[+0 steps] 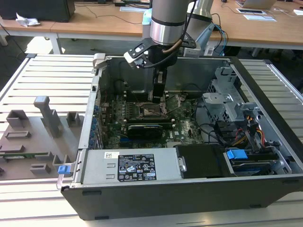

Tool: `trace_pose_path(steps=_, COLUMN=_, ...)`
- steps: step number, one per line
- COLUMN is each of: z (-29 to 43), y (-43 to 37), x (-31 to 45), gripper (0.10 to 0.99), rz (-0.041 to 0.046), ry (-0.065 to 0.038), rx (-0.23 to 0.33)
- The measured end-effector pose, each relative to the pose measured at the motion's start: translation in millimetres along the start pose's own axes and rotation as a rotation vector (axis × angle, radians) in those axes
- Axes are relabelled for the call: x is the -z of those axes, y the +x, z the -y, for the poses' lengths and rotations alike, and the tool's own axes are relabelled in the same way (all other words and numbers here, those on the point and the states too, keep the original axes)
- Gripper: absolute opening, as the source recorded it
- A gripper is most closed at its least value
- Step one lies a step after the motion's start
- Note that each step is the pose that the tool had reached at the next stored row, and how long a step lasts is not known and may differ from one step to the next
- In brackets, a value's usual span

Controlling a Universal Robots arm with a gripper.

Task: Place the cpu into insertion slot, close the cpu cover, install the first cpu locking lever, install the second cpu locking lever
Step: 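Place the cpu into insertion slot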

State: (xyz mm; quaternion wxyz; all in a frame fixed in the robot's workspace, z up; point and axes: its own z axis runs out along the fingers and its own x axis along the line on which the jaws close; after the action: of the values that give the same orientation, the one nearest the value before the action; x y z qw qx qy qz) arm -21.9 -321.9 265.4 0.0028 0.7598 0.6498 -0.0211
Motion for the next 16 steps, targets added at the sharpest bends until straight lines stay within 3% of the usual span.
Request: trace_pose_path(steps=16, z=-0.8, y=0.1, x=0.0, gripper=0.545, rz=0.0060, ry=0.004, rx=-0.151)
